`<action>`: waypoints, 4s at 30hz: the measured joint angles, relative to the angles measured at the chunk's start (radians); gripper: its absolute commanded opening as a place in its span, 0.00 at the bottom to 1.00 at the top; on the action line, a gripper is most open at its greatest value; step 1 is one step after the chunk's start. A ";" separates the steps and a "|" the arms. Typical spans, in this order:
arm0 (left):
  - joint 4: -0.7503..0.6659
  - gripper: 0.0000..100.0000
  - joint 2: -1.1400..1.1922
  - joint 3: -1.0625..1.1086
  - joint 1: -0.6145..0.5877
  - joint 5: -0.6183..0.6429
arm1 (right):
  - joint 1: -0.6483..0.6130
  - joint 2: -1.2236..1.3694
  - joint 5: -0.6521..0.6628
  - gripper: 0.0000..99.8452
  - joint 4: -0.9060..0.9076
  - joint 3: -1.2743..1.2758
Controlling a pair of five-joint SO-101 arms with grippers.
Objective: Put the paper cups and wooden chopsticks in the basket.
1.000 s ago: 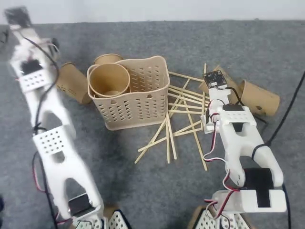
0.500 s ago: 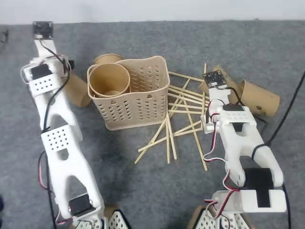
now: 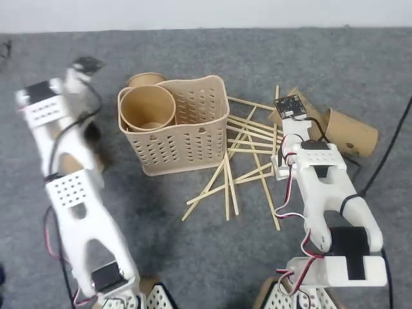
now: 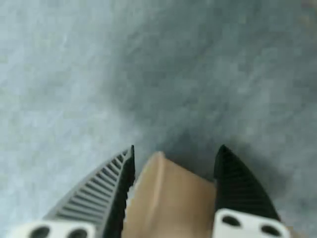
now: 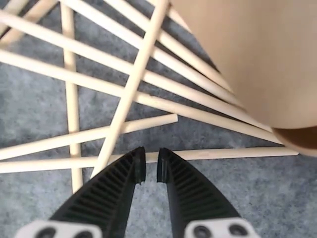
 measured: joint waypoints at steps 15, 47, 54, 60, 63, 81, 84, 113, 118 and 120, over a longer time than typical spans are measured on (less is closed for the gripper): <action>-0.028 0.25 -0.316 0.003 -0.316 -0.054 | -0.011 -0.009 0.055 0.06 -0.002 0.015; 0.006 0.25 -0.106 0.298 -0.793 -0.612 | -0.017 -0.009 0.061 0.06 -0.002 0.017; 0.006 0.25 -0.259 0.549 -0.712 -0.572 | -0.017 -0.009 0.061 0.06 -0.002 0.017; 0.006 0.25 -0.615 0.967 -0.663 -0.661 | -0.017 -0.009 0.061 0.06 -0.002 0.017; 0.006 0.25 -0.809 1.175 -0.640 -0.704 | -0.017 -0.009 0.061 0.06 -0.002 0.017; 0.006 0.25 -1.580 1.735 -0.555 -0.792 | -0.017 -0.009 0.061 0.06 -0.002 0.017; 0.006 0.25 -1.660 1.735 -0.555 -0.795 | -0.017 -0.009 0.061 0.06 -0.002 0.017; -0.285 0.03 -1.597 2.042 -0.575 -0.799 | -0.017 -0.009 0.061 0.06 -0.002 0.017; -0.281 0.01 -1.599 2.045 -0.568 -0.799 | -0.017 -0.009 0.061 0.06 -0.002 0.017; -0.279 0.01 -1.599 2.044 -0.565 -0.799 | -0.017 -0.009 0.061 0.06 -0.002 0.017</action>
